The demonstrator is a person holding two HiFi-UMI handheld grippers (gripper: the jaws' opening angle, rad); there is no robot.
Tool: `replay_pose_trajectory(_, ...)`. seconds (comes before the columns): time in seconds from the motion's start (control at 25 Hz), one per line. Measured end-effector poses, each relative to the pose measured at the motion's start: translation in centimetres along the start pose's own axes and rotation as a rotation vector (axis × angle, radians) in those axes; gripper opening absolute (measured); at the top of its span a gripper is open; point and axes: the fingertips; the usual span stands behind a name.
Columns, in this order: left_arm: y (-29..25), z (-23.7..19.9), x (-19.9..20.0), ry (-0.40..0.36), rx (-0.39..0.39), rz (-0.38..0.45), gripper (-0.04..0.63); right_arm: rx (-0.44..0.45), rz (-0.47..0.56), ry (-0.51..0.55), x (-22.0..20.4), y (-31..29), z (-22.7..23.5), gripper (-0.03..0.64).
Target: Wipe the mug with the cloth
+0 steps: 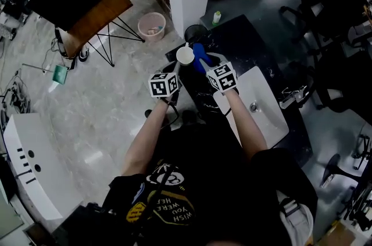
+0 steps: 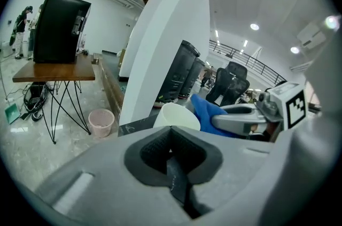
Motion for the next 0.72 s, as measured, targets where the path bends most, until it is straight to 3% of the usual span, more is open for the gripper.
replay_pose_trajectory(0.08,0.0,0.3,0.1,-0.002,0.001,0.001,0.002,0.009,-0.07,0.054,-0.2,-0.7,0.4,0.087)
replay_pose_trajectory(0.2,0.0,0.3,0.0,0.009,0.009,0.006,0.002,0.094,-0.174,0.122,-2.7,-1.3,-2.1,0.087)
replay_pose_trajectory(0.36,0.0,0.5,0.1,0.01,-0.001,0.003,0.002,0.259,-0.173,0.168,-4.9,-0.1,-6.5,0.087)
replay_pose_trajectory(0.44,0.3,0.5,0.1,0.003,-0.017,-0.002,0.002,0.224,-0.096,0.052,-3.7,0.8,-4.6,0.087)
replay_pose_trajectory(0.56,0.6,-0.4,0.4,-0.007,-0.001,0.003,0.002,0.043,-0.014,-0.088,-0.6,1.4,1.2,0.087)
replay_pose_trajectory(0.64,0.5,-0.9,0.5,-0.056,0.031,-0.007,0.002,0.007,-0.048,-0.045,-0.1,0.3,2.1,0.087)
replay_pose_trajectory(0.72,0.1,-0.6,0.5,-0.115,0.043,-0.019,0.002,0.055,-0.12,0.03,-1.4,-1.2,0.5,0.087)
Point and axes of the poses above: the fingertips, and each gripper's own axes: y backward along the fingers, z to its right, x out of its top, and after that the axes turned 4 degrees about x, right-handed
